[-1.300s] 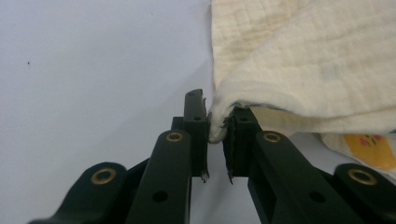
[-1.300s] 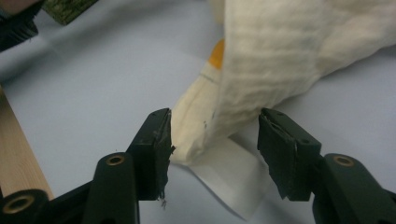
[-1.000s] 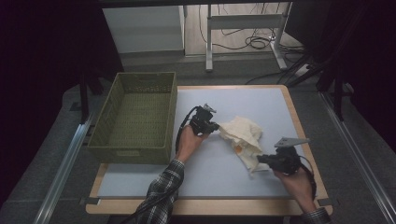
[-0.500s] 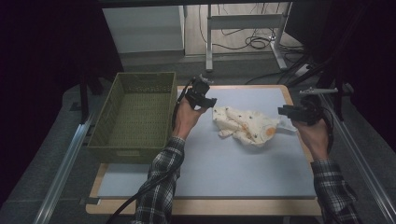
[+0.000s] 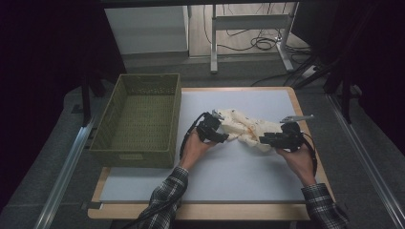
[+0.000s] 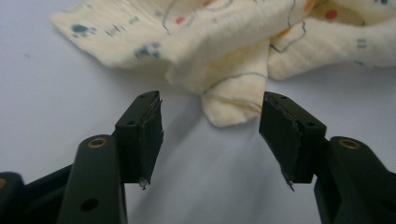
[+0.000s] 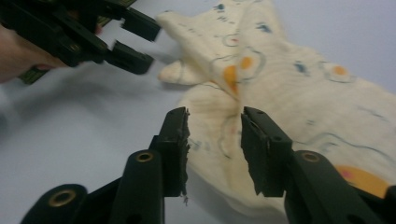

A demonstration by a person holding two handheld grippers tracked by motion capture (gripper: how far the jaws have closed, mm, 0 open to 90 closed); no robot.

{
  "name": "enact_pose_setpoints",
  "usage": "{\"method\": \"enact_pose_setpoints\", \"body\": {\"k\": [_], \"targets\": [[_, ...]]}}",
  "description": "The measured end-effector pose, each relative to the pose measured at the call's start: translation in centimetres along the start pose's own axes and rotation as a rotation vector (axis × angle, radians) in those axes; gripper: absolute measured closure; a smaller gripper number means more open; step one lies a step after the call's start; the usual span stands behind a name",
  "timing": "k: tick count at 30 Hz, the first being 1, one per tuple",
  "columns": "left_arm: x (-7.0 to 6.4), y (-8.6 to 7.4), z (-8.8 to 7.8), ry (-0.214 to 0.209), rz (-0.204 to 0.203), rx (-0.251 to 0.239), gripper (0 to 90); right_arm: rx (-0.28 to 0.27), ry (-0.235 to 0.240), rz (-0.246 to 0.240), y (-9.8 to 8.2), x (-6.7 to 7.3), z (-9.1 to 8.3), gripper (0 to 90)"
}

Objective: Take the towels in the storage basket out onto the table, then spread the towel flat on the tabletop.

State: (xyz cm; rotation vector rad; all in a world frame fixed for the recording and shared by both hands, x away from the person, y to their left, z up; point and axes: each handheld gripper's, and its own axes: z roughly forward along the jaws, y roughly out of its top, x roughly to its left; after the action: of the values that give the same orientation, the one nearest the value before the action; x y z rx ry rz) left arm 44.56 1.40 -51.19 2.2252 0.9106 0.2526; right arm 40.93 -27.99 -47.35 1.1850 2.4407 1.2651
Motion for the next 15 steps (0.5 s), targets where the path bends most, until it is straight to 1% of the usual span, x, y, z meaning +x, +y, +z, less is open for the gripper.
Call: {"method": "enact_pose_setpoints", "body": {"k": [1,3,5,6,7,8,9,10,11,12,13,14,15], "targets": [[-0.1,-0.2,0.2,-0.014,0.0,0.0,38.1,0.005,0.014,0.001,0.0,0.3,0.3,58.4],[-0.3,-0.4,0.7,-0.026,-0.006,-0.002,36.0,-0.002,0.041,-0.006,0.1,0.7,1.1,54.4],[-0.5,-0.5,1.3,-0.027,0.009,0.003,33.1,-0.002,0.056,-0.008,0.3,1.2,1.9,49.4],[-0.6,-0.5,1.7,-0.026,0.015,0.004,32.2,0.002,0.061,-0.007,0.3,1.4,2.3,48.4],[-0.7,-0.5,2.1,-0.024,0.022,0.003,31.6,0.005,0.067,-0.011,0.3,1.6,2.7,48.1],[-0.9,-0.5,2.2,-0.006,0.036,-0.011,31.7,0.013,0.064,-0.017,0.3,1.7,3.1,48.1],[-0.9,-0.4,2.4,0.009,0.041,-0.015,34.0,0.029,0.057,-0.027,0.2,1.9,3.6,48.9],[-0.9,-0.2,2.5,0.018,0.038,-0.021,35.9,0.049,0.037,-0.043,0.1,2.0,4.0,52.2],[-0.9,-0.1,2.6,0.022,0.034,-0.022,38.7,0.072,0.003,-0.069,-0.2,2.2,4.4,61.2],[-0.9,-0.1,2.6,0.023,0.029,-0.03,42.8,0.086,-0.015,-0.085,-0.3,2.3,4.7,67.6],[-1.0,0.0,2.7,0.021,0.032,-0.037,48.5,0.1,-0.031,-0.102,-0.5,2.3,4.9,73.6],[-1.0,0.0,2.7,0.02,0.033,-0.042,56.6,0.106,-0.036,-0.107,-0.8,2.3,5.1,79.7],[-1.1,0.0,2.7,0.021,0.039,-0.044,63.8,0.109,-0.039,-0.114,-0.9,2.3,5.1,82.2]]}}
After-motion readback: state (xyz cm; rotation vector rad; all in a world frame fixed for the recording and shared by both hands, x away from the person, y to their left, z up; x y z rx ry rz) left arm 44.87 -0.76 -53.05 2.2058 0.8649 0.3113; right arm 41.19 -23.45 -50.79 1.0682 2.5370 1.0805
